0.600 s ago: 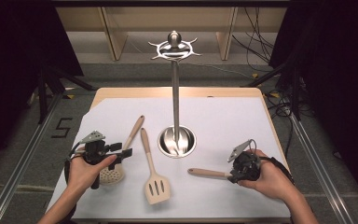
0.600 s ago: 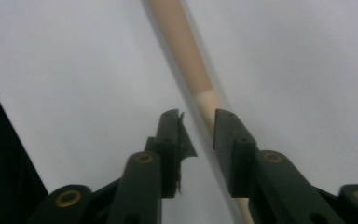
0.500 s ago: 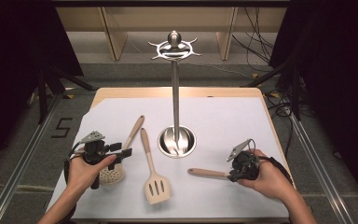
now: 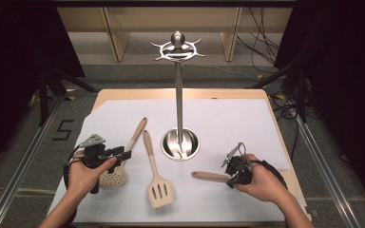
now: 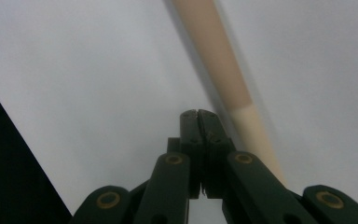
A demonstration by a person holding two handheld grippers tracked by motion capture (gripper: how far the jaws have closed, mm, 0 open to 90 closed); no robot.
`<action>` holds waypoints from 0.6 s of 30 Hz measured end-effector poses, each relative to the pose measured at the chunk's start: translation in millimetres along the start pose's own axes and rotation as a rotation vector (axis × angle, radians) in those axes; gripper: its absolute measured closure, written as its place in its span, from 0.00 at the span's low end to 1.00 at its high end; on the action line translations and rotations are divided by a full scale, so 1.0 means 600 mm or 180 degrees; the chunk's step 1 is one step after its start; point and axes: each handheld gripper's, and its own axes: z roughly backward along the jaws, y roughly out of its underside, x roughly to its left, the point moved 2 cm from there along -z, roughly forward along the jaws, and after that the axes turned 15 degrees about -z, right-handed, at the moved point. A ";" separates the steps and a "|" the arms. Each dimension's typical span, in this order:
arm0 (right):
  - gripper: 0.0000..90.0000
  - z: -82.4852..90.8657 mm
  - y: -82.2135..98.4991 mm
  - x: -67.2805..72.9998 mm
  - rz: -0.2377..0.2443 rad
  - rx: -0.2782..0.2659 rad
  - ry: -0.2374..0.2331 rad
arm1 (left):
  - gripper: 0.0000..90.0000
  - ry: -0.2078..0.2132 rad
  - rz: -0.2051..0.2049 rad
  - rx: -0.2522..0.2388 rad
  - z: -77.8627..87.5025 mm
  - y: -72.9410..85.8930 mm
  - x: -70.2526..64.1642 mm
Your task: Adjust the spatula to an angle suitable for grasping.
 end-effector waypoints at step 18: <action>1.00 -0.036 -0.057 0.010 -0.0127 0.0224 -0.0015 | 0.63 0.0013 0.0004 0.0016 -0.005 -0.002 -0.005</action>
